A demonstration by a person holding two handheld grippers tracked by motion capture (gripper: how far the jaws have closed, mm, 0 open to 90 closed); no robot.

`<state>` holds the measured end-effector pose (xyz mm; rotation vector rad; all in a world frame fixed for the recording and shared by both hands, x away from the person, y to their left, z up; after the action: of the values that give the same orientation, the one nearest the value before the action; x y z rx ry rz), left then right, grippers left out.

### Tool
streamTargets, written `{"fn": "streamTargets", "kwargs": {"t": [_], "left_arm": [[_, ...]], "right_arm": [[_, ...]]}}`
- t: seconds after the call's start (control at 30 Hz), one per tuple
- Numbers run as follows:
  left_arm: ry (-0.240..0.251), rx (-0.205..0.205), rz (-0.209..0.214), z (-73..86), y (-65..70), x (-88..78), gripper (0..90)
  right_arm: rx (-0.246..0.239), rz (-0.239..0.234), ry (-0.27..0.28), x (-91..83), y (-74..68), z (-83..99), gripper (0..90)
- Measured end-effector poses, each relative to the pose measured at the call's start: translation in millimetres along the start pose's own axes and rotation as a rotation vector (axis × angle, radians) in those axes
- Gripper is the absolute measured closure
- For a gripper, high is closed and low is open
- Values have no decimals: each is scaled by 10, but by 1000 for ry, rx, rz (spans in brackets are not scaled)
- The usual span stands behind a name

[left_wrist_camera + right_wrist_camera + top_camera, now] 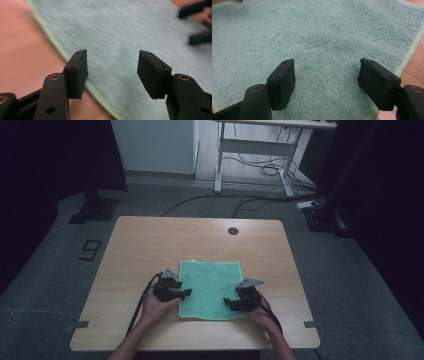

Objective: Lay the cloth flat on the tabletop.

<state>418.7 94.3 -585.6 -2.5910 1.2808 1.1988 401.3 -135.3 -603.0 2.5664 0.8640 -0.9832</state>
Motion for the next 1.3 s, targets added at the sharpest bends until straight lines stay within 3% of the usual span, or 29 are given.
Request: {"fn": "streamTargets", "kwargs": {"t": [0.3,0.53,0.63,0.87,1.07,1.3], "left_arm": [[0,19,-99,-344,-432,67,455],[-7,-11,-113,-546,-641,188,479],[-39,-27,-148,-572,-733,256,514],[-34,-48,-135,-610,-801,337,544],[-20,-70,-101,-606,-808,388,684],[-17,-51,-87,-617,-739,390,852]], "right_arm": [[-12,7,8,-4,-5,13,299],[-15,15,13,-8,-8,19,300],[-19,17,10,-17,-12,28,303],[-12,14,30,-52,-2,64,318],[-13,5,35,-60,18,68,340],[13,8,33,-74,90,76,358]]}}
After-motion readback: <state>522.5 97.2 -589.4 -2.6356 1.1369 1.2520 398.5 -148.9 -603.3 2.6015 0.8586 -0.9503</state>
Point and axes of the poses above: each handheld gripper's, and its own axes: x roughly forward along the jaws, z roughly out of its underside, y roughly to its right, the point moved 8 cm from there along x, roughly forward along the jaws, and after that the axes turned 7 degrees about z, right-handed, at the moved point
